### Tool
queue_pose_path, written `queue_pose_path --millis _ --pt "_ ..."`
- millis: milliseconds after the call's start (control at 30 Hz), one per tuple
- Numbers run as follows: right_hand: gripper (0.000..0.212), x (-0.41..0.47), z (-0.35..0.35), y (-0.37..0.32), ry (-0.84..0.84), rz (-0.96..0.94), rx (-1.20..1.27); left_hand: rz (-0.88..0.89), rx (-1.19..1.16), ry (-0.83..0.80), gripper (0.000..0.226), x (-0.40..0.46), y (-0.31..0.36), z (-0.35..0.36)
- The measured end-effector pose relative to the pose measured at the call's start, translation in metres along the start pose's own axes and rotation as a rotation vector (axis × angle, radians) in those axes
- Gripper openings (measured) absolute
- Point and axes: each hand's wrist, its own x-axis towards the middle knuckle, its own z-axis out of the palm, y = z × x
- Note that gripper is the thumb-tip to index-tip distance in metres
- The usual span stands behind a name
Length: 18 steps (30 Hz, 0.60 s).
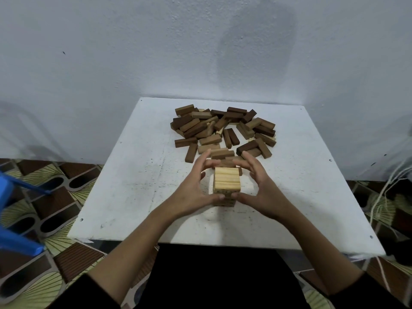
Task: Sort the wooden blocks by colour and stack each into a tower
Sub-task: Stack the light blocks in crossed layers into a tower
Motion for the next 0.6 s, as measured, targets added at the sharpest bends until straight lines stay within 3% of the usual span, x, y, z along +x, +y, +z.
queue_pose_path --millis 233,600 --pt "0.098 0.0096 -0.0003 0.0038 -0.023 -0.048 -0.135 0.025 0.069 -0.010 0.104 0.0077 0.0006 -0.0050" --pt "0.096 0.0102 0.0026 -0.0004 0.008 -0.082 -0.153 0.047 0.056 0.026 0.104 0.0103 -0.0020 -0.0007"
